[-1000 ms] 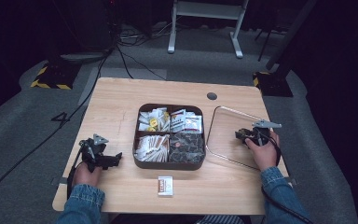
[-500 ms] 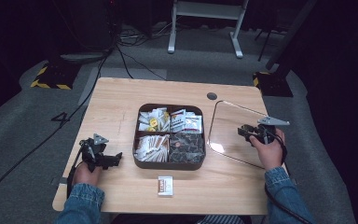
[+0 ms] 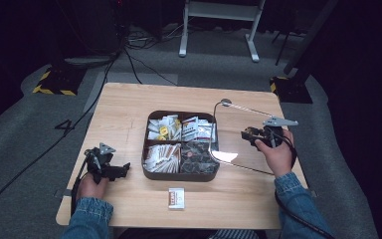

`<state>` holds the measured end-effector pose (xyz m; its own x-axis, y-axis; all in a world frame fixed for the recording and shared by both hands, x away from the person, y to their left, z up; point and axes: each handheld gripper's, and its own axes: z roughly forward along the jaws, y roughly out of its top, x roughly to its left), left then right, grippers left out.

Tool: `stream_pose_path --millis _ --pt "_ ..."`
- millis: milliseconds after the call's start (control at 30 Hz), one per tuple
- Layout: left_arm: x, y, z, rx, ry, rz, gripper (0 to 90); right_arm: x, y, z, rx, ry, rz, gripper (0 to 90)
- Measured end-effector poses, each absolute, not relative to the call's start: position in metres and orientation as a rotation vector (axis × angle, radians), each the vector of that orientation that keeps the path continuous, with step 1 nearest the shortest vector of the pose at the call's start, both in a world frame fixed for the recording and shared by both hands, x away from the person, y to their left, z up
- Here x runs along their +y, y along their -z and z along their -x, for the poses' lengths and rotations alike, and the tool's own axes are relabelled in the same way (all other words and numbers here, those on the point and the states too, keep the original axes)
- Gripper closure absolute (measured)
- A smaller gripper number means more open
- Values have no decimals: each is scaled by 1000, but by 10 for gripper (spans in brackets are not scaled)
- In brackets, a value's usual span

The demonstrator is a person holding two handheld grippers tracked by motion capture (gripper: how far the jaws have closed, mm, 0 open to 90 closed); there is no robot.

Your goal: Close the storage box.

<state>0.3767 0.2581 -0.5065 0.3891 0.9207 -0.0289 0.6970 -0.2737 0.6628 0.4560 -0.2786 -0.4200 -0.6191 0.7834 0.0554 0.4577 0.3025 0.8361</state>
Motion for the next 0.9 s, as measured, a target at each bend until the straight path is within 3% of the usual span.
stream_pose_path --millis 900 --pt "258 506 -378 1375 -489 -2065 0 -171 377 -469 2351 -1184 -989 594"
